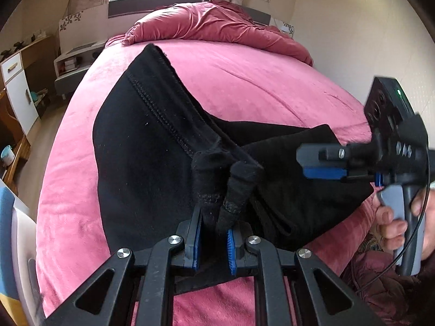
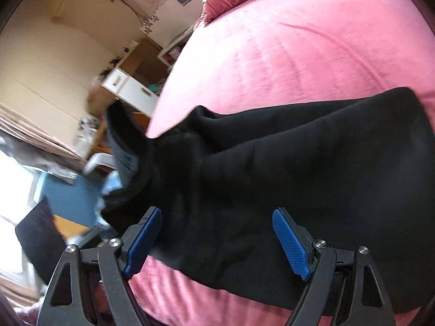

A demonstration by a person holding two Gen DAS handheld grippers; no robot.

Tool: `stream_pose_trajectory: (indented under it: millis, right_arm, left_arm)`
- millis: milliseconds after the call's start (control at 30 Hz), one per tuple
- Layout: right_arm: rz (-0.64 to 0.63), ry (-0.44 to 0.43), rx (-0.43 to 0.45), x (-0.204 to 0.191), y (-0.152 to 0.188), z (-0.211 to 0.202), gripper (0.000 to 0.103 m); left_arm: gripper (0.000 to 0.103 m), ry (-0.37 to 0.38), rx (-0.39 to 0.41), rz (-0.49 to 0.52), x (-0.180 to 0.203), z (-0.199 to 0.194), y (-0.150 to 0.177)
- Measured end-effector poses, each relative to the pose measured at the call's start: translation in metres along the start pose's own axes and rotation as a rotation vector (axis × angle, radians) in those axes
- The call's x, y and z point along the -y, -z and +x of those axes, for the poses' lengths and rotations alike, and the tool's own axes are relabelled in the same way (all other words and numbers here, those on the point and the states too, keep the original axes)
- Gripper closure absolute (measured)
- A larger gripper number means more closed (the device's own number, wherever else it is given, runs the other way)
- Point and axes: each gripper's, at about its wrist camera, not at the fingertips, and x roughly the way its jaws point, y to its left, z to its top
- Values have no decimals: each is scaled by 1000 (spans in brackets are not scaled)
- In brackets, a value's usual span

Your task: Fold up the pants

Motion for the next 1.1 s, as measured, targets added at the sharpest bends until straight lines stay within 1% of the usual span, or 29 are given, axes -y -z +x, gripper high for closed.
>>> stream_pose_trajectory:
  millis: [67, 133, 300, 433, 633, 700, 733, 767, 800, 833, 867, 900, 933, 967, 1000, 1033, 1100]
  right_arm:
    - [5, -50, -28, -6, -5, 8, 18]
    - [-21, -85, -58, -16, -9, 18, 18]
    - [-100, -113, -106, -48, -24, 47, 18]
    - [-142, -90, -130, -64, -42, 73, 18]
    - [-199, -74, -194, -83, -64, 114, 18]
    - [-224, -40, -217, -89, -64, 123, 18]
    - [-240, -23, -226, -92, -64, 129, 23]
    - [-252, -20, -235, -94, -65, 134, 40]
    - [-270, -12, -260, -99, -65, 143, 51]
    - [-284, 1, -275, -102, -63, 147, 69]
    - [-304, 8, -291, -106, -60, 152, 77]
    - [-322, 11, -286, -109, -57, 154, 79]
    - [-332, 15, -280, -112, -56, 154, 84]
    - [-332, 13, -272, -113, -57, 152, 86]
    - [-318, -2, -256, -114, -59, 148, 87]
    - [-303, -20, -231, -115, -61, 139, 89]
    - [-292, -54, -197, -120, -65, 126, 89]
  left_arm:
    - [88, 1, -4, -1, 2, -1, 2]
    - [88, -1, -6, 0, 1, -1, 2]
    - [88, -2, -12, 2, 4, 1, 5]
    - [88, 5, -11, -9, 2, 1, 6]
    - [88, 20, -2, -21, -2, -3, 7]
    - [88, 22, -1, -21, -3, -4, 8]
    - [88, 21, 0, -19, -3, -5, 8]
    - [88, 20, 1, -20, -3, -5, 8]
    - [88, 21, 2, -21, -4, -6, 8]
    - [88, 16, 1, -24, -5, -7, 8]
    - [88, 13, -3, -28, -8, -7, 8]
    - [87, 16, -5, -32, -10, -9, 8]
    - [86, 27, 1, -45, -14, -13, 8]
    - [82, 57, 16, -68, -20, -20, 8]
    - [76, 86, 28, -90, -25, -25, 9]
    - [74, 126, 44, -126, -34, -35, 10]
    - [67, 157, 73, -178, -48, -48, 12]
